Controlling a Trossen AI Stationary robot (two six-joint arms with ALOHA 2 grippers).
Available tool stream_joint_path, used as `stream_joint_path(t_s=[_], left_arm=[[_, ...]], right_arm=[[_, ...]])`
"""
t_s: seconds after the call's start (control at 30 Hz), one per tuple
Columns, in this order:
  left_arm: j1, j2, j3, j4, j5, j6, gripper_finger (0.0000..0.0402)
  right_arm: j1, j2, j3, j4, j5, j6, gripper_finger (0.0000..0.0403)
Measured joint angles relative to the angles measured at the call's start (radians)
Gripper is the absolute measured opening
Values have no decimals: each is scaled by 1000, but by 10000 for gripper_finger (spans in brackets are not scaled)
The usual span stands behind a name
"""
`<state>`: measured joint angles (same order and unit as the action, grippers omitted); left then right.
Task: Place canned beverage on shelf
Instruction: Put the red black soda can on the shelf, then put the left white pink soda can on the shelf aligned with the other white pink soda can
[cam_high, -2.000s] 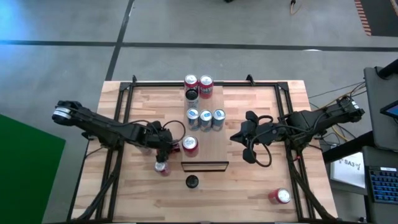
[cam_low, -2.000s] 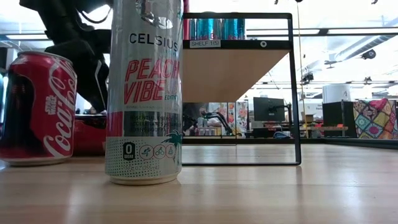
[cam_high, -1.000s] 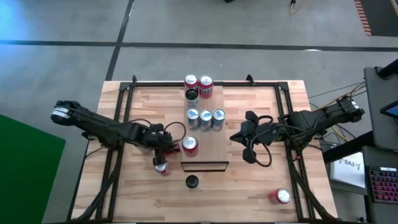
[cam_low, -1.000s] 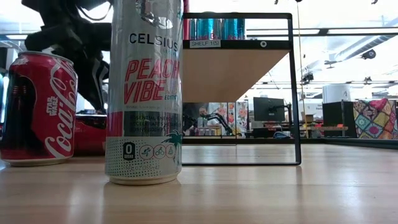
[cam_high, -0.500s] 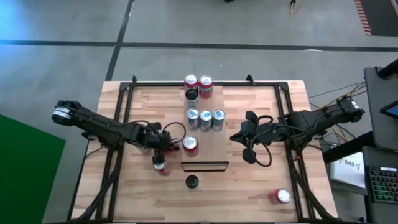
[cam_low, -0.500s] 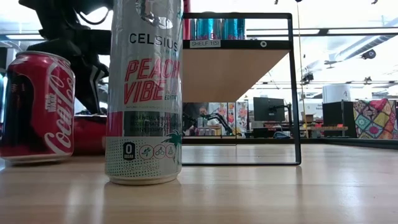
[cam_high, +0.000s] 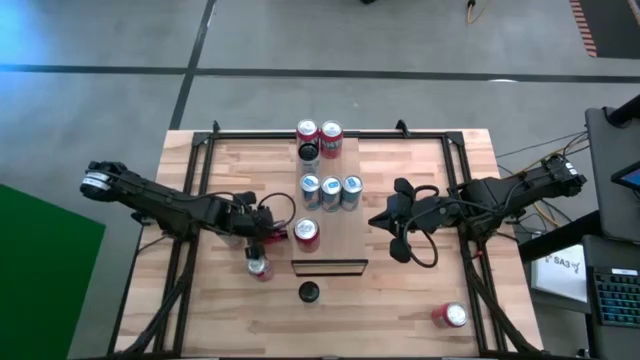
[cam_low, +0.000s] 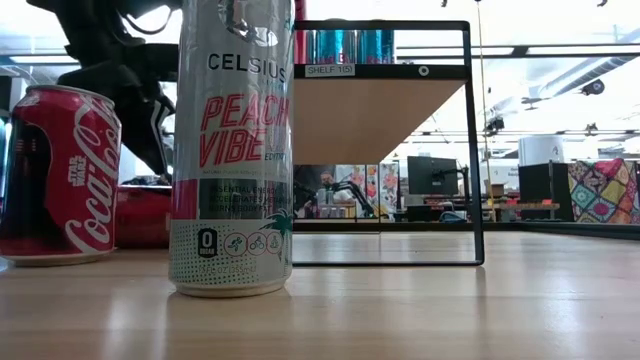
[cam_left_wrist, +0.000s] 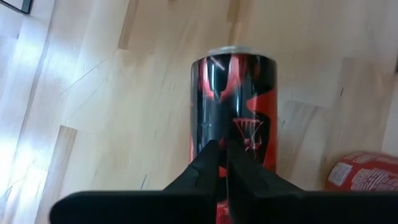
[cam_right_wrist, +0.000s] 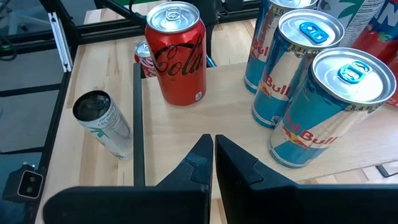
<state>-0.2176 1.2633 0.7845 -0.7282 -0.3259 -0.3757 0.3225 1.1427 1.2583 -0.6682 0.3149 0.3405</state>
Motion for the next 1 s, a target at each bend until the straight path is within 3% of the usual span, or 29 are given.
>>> stream_joint_path(t_s=[0.2,0.7,1.0], left_arm=[[-2,-1,0,19,2,-12,31],[-2,-6,4,15,-2,-27,165],[-2,-34,6,21,2,-35,213]], right_arm=[[0,0,0,0,0,0,9],[0,0,0,-8,-1,-4,9],[0,0,-3,-8,-4,-1,9]])
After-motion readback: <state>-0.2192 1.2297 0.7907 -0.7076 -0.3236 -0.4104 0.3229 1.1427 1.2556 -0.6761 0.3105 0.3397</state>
